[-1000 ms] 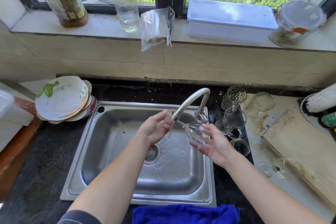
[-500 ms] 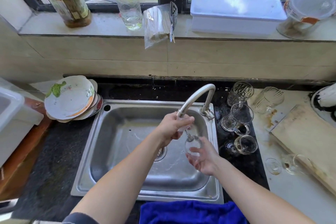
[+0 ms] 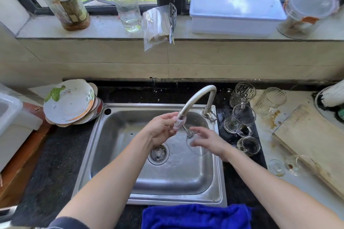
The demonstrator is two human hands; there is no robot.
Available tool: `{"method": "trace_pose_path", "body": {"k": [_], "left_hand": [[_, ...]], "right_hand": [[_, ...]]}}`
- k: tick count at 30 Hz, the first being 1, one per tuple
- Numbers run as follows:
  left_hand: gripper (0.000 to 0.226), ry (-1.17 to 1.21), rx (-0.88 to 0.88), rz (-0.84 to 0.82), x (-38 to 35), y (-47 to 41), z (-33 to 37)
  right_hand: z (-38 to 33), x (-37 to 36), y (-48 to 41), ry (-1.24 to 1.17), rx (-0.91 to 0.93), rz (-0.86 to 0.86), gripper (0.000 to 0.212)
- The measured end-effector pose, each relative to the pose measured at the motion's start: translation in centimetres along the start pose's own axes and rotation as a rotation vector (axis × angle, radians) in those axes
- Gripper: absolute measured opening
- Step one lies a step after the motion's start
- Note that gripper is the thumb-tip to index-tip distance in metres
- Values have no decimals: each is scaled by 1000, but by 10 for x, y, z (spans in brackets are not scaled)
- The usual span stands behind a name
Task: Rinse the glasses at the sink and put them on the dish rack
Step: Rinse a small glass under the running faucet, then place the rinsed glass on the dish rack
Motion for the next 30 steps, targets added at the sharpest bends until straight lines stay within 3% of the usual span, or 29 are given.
{"method": "trace_pose_path", "body": {"k": [3, 6, 10, 16, 23, 30], "left_hand": [[31, -50, 10, 62, -3, 2, 3], [23, -229, -30, 293, 15, 10, 13], [6, -291, -134, 627, 69, 43, 29], [9, -378, -143, 854, 126, 99, 16], [14, -779, -140, 839, 109, 93, 19], [18, -1339, -174, 584, 20, 46, 6]], "right_hand": [[-21, -3, -12, 499, 81, 31, 44], [-34, -17, -23, 668, 118, 66, 18], [-31, -38, -43, 419, 66, 23, 31], [-50, -52, -69, 100, 102, 131, 28], [-28, -39, -38, -68, -19, 312, 26], [-13, -1, 46, 87, -7, 485, 28]]}}
Point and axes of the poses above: each hand's wrist, its own y-axis away from the middle knuckle, its own x-axis out of the back of the hand, z = x × y, the point moved 10 cm from there along -y, towards the middle knuckle, and after that the axes turned 11 degrees about x, right-handed, at the moved point
